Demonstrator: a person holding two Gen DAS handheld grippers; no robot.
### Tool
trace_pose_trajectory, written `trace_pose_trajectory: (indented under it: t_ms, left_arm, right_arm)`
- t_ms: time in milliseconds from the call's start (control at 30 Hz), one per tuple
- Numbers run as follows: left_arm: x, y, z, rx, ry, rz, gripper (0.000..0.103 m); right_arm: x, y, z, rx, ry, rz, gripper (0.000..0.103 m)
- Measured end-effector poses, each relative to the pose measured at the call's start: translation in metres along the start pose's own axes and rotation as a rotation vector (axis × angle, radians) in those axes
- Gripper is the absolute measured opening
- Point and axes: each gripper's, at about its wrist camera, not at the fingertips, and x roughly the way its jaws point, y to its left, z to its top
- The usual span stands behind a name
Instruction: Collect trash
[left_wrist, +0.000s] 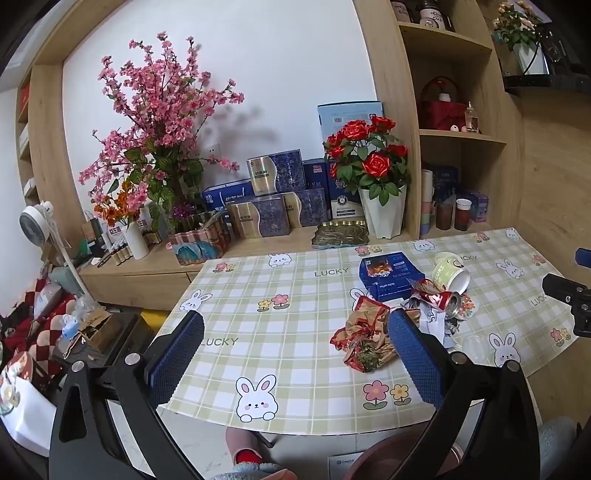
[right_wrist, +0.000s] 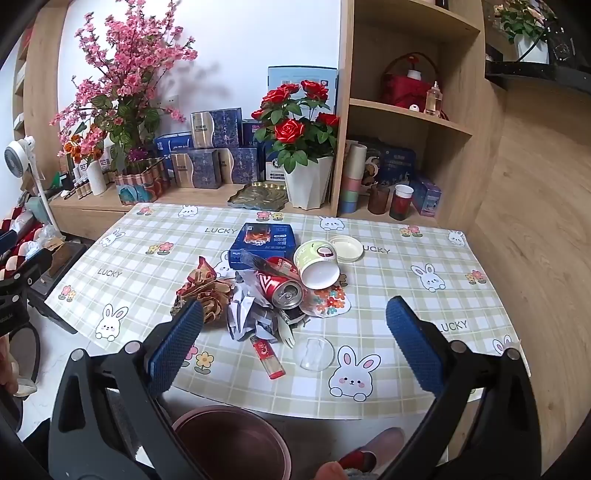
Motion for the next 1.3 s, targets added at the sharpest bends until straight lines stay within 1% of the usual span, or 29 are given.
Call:
trace_pose_trajectory:
  t_ms: [300, 1067, 1133, 1200, 1300]
  left_arm:
    - [0.0, 0.0, 0.0, 0.001, 0.002, 0.002, 0.098]
    - [0.001, -0.004, -0.002, 0.0, 0.008, 0.0, 0.098]
    - [0.005, -0.009, -0.005, 0.001, 0.008, 0.0, 0.098]
    - [0.005, -0.009, -0.005, -0.001, 0.008, -0.001, 0.098]
    - [0.005, -0.009, -0.005, 0.0, 0.009, 0.001, 0.098]
  right_arm:
    - [-0.001, -0.005, 0.0, 0.001, -0.002, -0.002, 0.097]
    - [-0.001, -0.001, -0.002, -0.001, -0.004, -0.005, 0.097]
    - [-0.001, 0.0, -0.002, -0.001, -0.004, -0.005, 0.097]
    - [-0.001, -0.009, -0.002, 0.005, -0.002, -0.006, 0.097]
    - [-0.001, -0.011, -0.002, 0.004, -0.002, -0.007, 0.097]
